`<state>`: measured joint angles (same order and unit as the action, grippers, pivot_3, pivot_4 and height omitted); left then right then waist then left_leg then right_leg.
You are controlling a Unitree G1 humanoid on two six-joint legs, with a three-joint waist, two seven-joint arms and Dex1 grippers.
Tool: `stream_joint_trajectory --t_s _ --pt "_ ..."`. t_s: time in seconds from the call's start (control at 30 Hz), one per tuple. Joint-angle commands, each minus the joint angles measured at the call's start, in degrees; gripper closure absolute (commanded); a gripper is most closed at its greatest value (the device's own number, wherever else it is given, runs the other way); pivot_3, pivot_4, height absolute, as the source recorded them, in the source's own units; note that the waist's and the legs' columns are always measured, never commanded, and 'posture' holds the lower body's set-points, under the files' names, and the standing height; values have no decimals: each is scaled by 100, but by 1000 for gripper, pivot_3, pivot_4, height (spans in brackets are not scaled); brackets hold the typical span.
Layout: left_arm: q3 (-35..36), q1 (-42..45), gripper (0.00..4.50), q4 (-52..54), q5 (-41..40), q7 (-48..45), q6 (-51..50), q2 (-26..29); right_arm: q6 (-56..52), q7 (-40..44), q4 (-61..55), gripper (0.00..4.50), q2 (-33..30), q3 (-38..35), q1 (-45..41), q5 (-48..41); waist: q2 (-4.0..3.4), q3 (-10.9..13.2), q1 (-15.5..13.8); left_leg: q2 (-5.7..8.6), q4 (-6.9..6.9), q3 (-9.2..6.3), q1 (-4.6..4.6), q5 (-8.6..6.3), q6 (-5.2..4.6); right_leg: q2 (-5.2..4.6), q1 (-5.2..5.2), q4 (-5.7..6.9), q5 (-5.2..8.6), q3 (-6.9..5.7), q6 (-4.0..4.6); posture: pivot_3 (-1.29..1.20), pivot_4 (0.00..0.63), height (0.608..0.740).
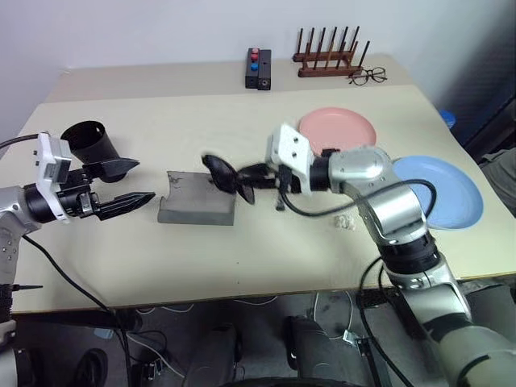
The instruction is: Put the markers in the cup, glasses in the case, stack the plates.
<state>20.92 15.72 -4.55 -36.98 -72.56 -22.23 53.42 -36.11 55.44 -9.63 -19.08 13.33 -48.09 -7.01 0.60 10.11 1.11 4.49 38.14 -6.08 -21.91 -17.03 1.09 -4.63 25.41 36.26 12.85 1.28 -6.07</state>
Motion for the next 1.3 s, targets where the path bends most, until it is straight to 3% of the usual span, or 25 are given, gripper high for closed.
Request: stream_joint_trajectory --t_s 0.03,0.27,0.53,0.83,1.07,1.3 --pt "383 -102 0 55 -107 2 -36 148 -358 -589 170 4478 328 -147 -382 -75 0 0 -1 0 0 0 0 3 5 -1 0 0 0 0 0 0 150 740" --pt "684 -249 0 122 -176 43 -221 242 -823 -1404 749 4478 1249 -197 -774 -297 0 0 8 0 -1 0 -4 7 12 1 3 0 -1 0 1 0 150 740" --pt "744 -330 0 258 -191 99 -293 227 -711 -2144 1256 4478 1895 80 -455 -187 -1 0 10 0 -4 0 -3 10 17 4 5 0 -1 0 2 0 150 740" --pt "615 -247 0 280 -171 150 -281 209 -412 -2183 1341 4478 1639 737 89 205 -1 1 48 0 -6 0 -4 9 16 5 6 0 -1 -1 2 0 150 740" --pt "540 -134 0 233 -133 131 -286 218 -180 -1899 1249 4478 1007 1317 -109 739 -1 0 126 0 -6 -2 -4 9 15 5 6 0 -1 -2 2 0 150 740" --pt "515 -77 0 233 -119 130 -287 230 -203 -1665 1324 4478 886 1377 -179 843 -1 0 143 0 -11 -3 -4 8 15 5 7 -1 -1 -3 2 0 150 740"
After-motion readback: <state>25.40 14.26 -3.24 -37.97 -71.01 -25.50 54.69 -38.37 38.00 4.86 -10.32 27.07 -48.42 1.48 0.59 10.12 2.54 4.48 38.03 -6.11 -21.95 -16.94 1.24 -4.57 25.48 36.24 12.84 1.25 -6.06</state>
